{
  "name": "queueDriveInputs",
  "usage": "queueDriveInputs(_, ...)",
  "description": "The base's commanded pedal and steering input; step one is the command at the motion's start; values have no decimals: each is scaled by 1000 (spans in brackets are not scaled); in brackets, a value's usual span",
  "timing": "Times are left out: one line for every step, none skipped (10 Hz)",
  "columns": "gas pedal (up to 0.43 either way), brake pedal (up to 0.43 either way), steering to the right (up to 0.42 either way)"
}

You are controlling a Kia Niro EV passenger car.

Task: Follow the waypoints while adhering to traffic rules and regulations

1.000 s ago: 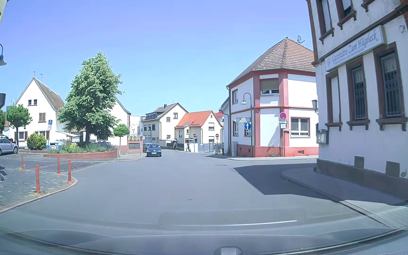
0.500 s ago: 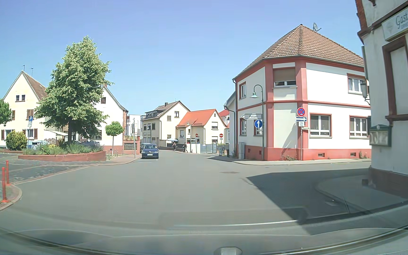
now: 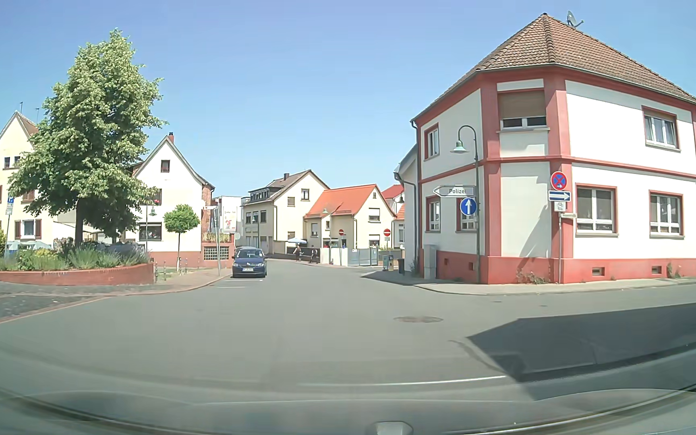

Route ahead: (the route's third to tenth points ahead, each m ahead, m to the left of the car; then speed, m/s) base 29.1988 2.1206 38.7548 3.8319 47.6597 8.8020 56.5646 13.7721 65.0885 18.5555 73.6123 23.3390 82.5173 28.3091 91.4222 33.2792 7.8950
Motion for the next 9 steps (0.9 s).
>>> queueDriveInputs(0,79,-16)
queueDriveInputs(0,79,-16)
queueDriveInputs(0,79,-16)
queueDriveInputs(0,85,-16)
queueDriveInputs(0,91,-16)
queueDriveInputs(0,104,-17)
queueDriveInputs(0,128,-16)
queueDriveInputs(0,152,-16)
queueDriveInputs(0,159,-16)
